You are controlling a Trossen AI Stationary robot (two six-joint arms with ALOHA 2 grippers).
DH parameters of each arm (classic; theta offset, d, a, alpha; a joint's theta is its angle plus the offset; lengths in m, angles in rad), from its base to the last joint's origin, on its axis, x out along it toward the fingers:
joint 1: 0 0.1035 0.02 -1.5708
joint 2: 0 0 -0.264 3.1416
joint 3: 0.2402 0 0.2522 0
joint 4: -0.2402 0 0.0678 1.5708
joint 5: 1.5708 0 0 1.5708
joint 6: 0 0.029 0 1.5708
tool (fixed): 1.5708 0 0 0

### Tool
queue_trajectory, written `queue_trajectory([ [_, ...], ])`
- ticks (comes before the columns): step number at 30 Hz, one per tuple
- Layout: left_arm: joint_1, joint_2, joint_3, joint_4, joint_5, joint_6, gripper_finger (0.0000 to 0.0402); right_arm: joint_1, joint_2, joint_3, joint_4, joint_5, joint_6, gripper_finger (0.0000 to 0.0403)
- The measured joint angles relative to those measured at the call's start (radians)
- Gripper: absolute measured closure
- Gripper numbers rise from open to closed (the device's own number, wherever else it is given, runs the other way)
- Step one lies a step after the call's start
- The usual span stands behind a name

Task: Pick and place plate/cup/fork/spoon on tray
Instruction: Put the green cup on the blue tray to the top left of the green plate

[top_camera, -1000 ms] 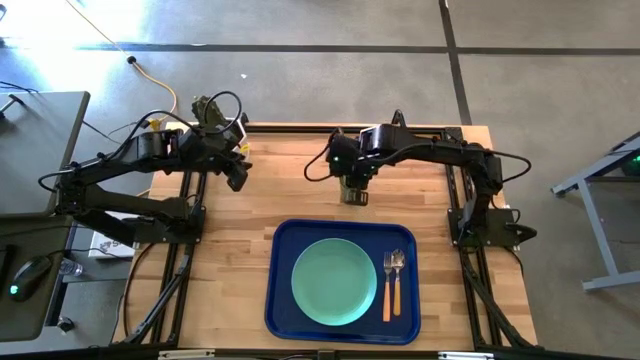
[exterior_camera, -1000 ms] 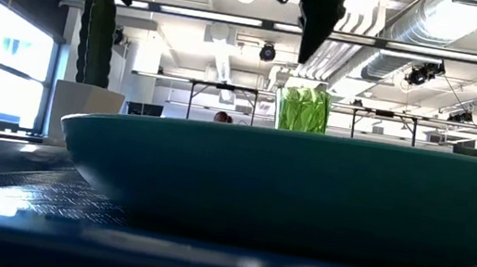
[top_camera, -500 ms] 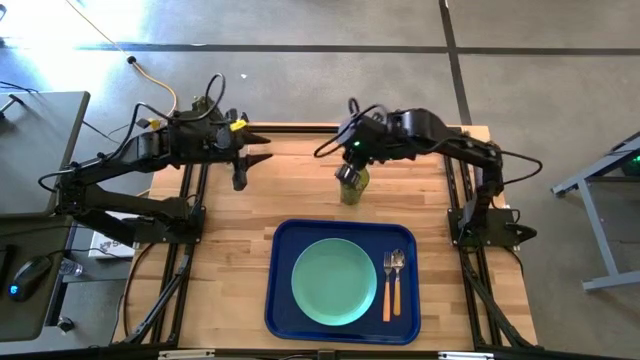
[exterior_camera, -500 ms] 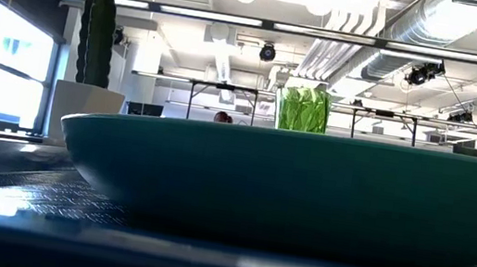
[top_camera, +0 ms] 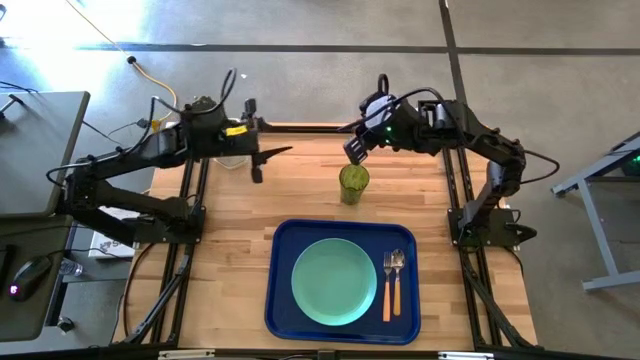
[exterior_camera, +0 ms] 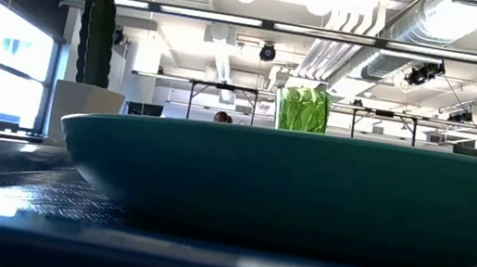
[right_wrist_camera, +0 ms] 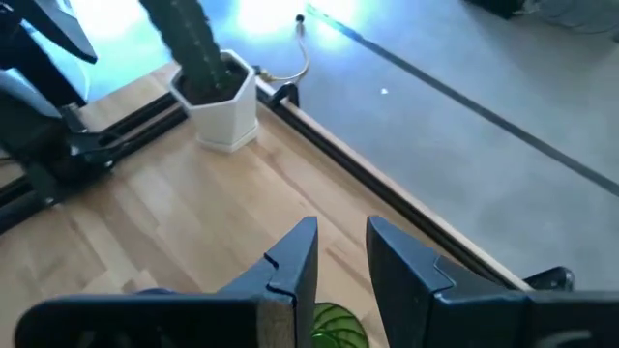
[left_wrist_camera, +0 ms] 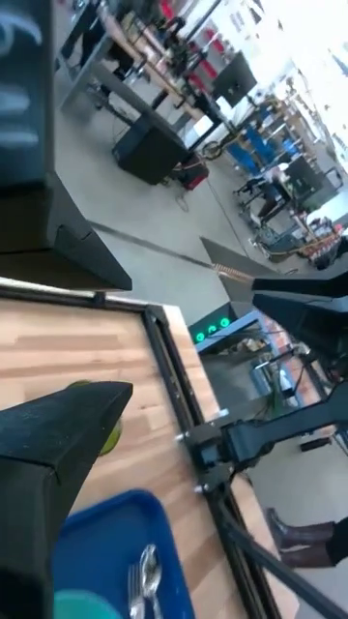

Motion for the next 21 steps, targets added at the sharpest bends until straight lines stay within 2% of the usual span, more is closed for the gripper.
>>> queue_trajectory([
  [5,0.004,0.105,0.073,-0.009,0.017,0.047,0.0249,-0.005,-0.002,0.0,-0.001,0.041,0.001,0.032],
  [13,0.0,0.255,0.123,-0.058,0.047,0.071,0.0249,-0.023,-0.002,0.0,-0.036,0.198,0.072,0.032],
  [21,-0.033,0.368,0.124,-0.049,0.079,0.116,0.0249,-0.072,-0.002,-0.002,-0.239,0.192,0.25,0.032],
])
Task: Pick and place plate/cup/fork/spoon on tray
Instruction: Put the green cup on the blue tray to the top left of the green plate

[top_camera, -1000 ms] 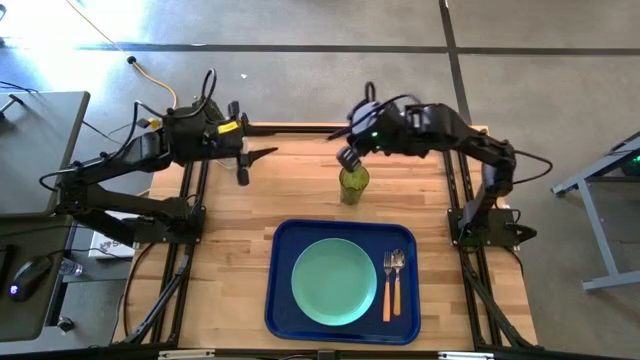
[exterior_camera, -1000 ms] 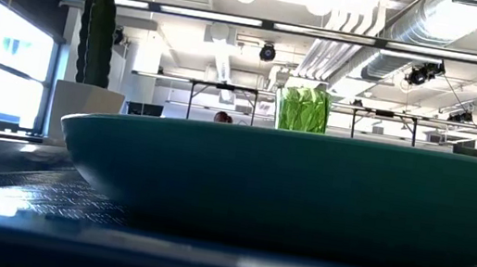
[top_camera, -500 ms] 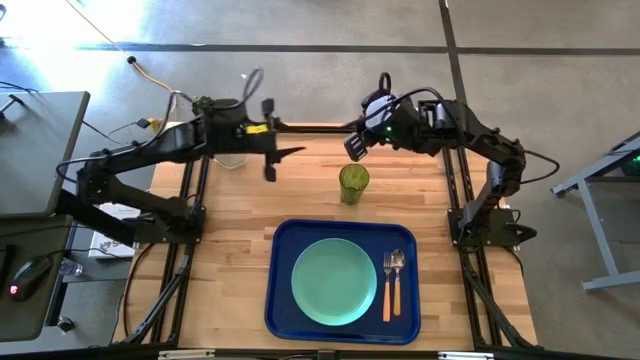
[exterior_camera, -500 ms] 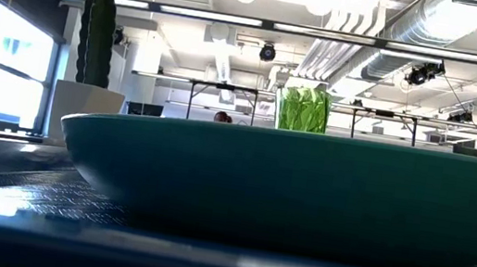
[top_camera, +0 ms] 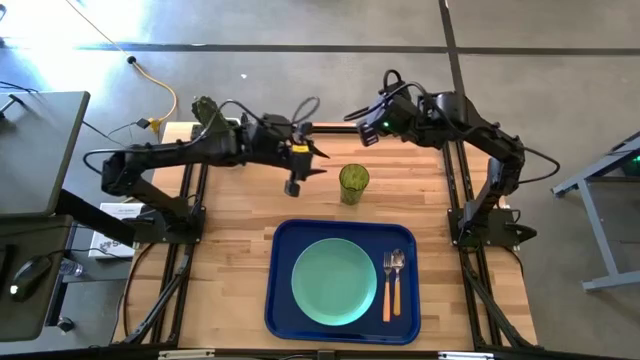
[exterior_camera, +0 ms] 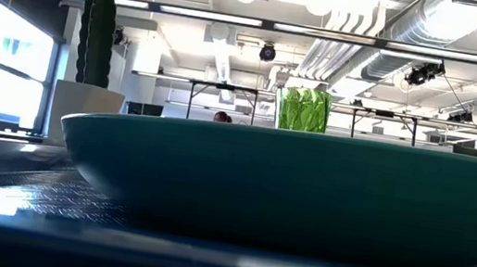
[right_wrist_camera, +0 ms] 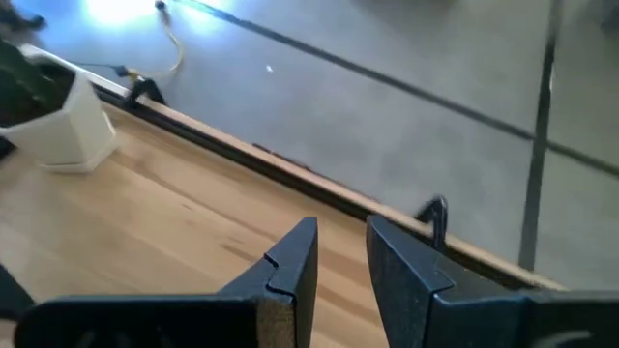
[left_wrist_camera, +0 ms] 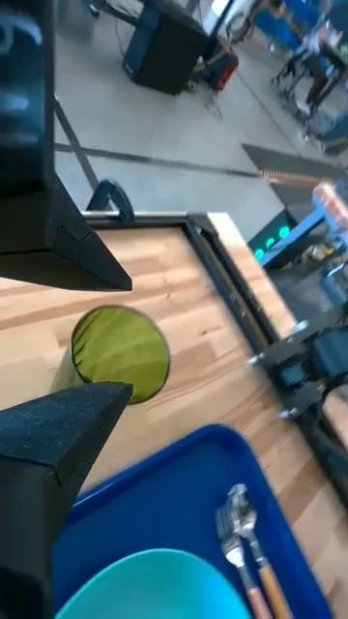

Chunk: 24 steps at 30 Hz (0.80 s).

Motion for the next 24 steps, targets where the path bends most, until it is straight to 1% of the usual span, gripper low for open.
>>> queue_trajectory([
  [5,-0.016,0.065,0.0,0.006,0.0,0.063,0.0249,-0.011,0.003,-0.015,0.002,-0.07,0.009,0.032],
  [18,-0.042,0.211,0.0,0.038,-0.001,0.156,0.0249,-0.011,0.019,-0.014,0.001,-0.078,-0.024,0.032],
  [24,-0.043,0.255,0.0,0.044,-0.007,0.16,0.0249,-0.011,0.019,-0.014,0.001,-0.078,-0.025,0.032],
])
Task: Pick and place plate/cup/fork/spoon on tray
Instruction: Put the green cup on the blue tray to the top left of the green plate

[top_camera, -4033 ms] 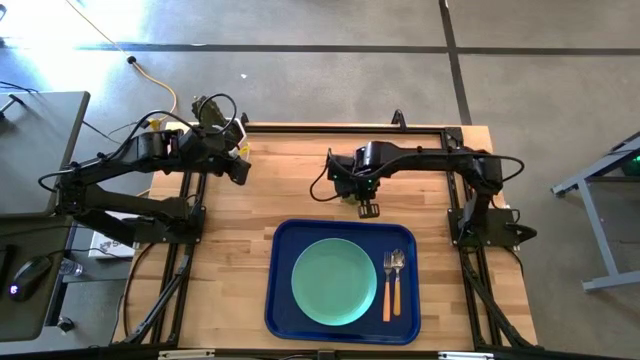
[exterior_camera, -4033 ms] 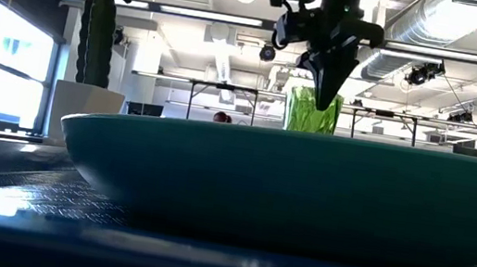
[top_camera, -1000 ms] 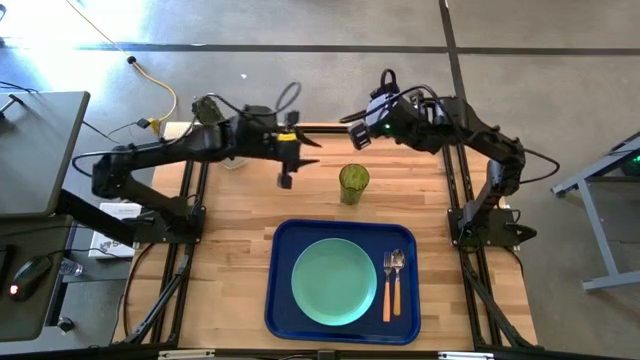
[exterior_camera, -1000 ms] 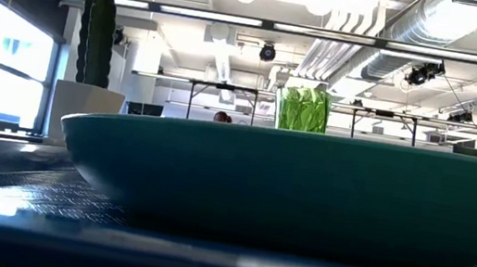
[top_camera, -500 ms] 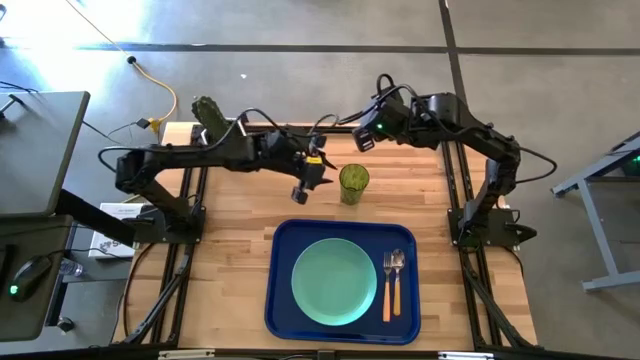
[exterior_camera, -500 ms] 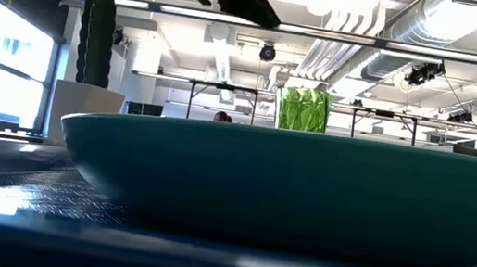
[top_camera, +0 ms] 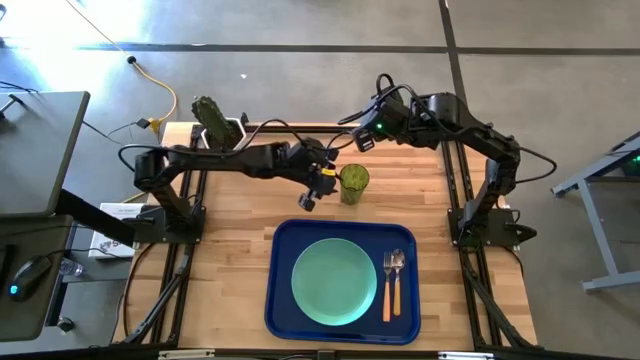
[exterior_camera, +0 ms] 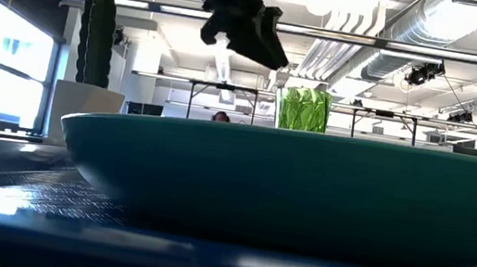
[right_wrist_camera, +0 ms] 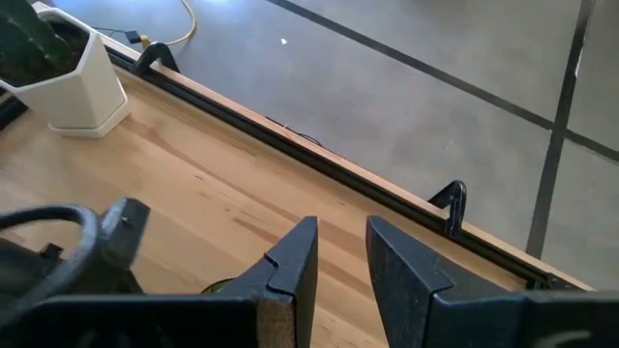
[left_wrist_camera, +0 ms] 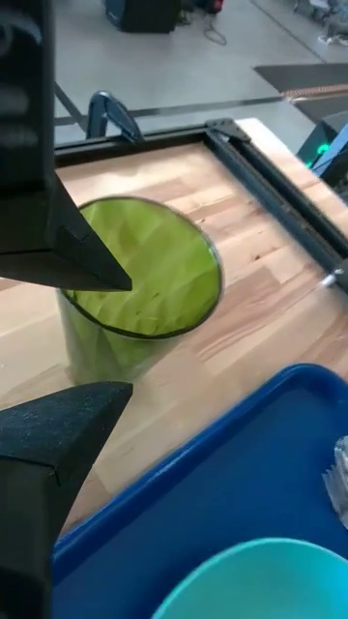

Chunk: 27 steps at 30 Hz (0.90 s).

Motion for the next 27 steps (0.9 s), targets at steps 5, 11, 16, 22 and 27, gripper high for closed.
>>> queue_trajectory([
  [5,0.0,0.008,0.001,0.029,-0.006,0.041,0.0249,0.0,0.0,0.0,0.0,0.0,0.0,0.032],
  [11,0.001,0.024,0.002,0.046,-0.007,0.06,0.0249,0.0,0.0,0.0,0.0,-0.003,0.0,0.032],
  [16,0.0,0.047,0.002,0.049,-0.008,0.075,0.0249,0.0,0.0,0.0,0.0,-0.003,0.0,0.032],
  [22,-0.001,0.073,-0.001,0.038,-0.025,0.079,0.0249,0.0,0.0,0.0,0.0,-0.003,0.0,0.032],
  [27,0.0,0.08,0.0,0.045,-0.032,0.097,0.0249,0.0,0.0,0.0,0.0,-0.003,-0.001,0.032],
])
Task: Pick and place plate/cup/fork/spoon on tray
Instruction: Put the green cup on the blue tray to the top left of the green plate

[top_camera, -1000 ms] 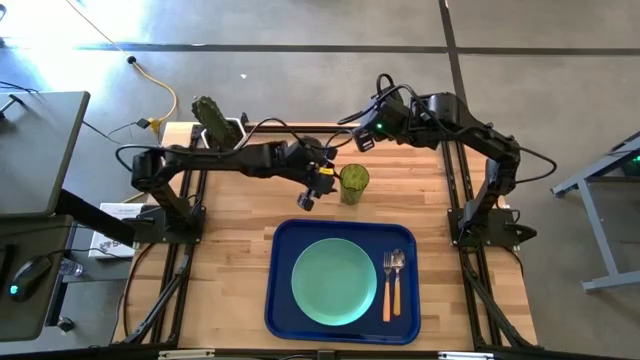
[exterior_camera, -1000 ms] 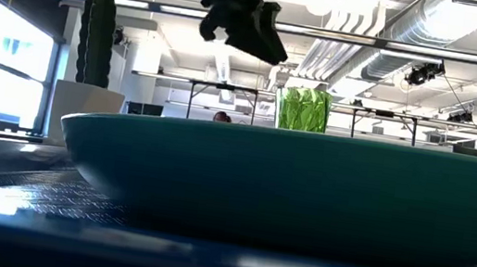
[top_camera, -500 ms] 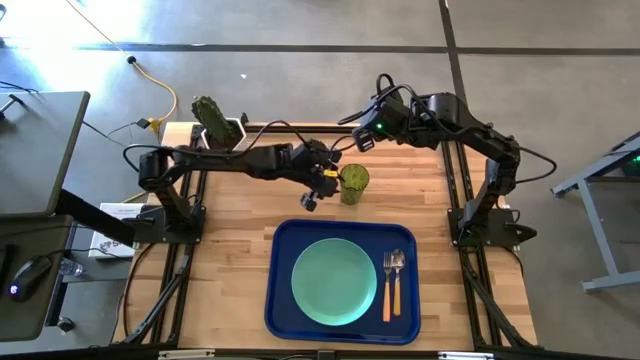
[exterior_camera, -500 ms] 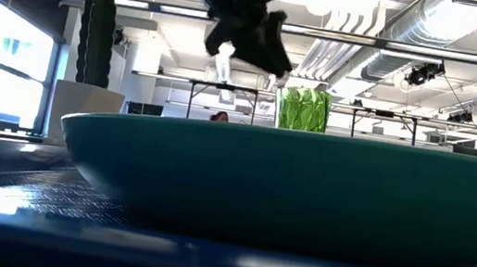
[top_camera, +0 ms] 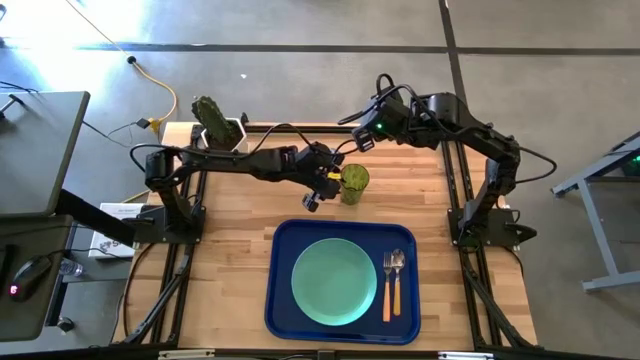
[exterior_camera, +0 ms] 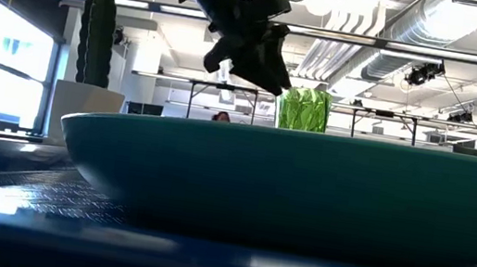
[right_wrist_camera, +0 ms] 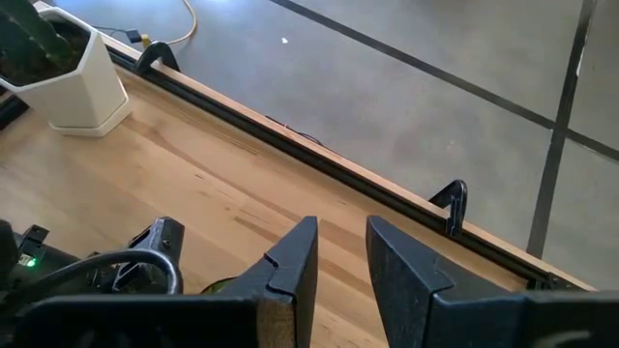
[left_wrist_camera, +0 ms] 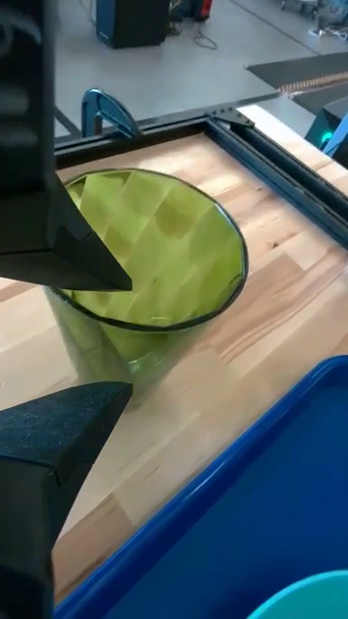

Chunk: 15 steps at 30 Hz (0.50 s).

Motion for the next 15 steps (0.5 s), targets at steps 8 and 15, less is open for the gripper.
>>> queue_trajectory([
  [8,0.01,0.008,0.0,0.007,-0.001,0.024,0.0249,0.0,0.0,0.0,0.0,0.0,-0.008,0.032],
  [15,0.013,0.052,0.0,0.006,-0.03,0.019,0.025,0.0,0.0,0.0,0.0,0.0,-0.011,0.032],
])
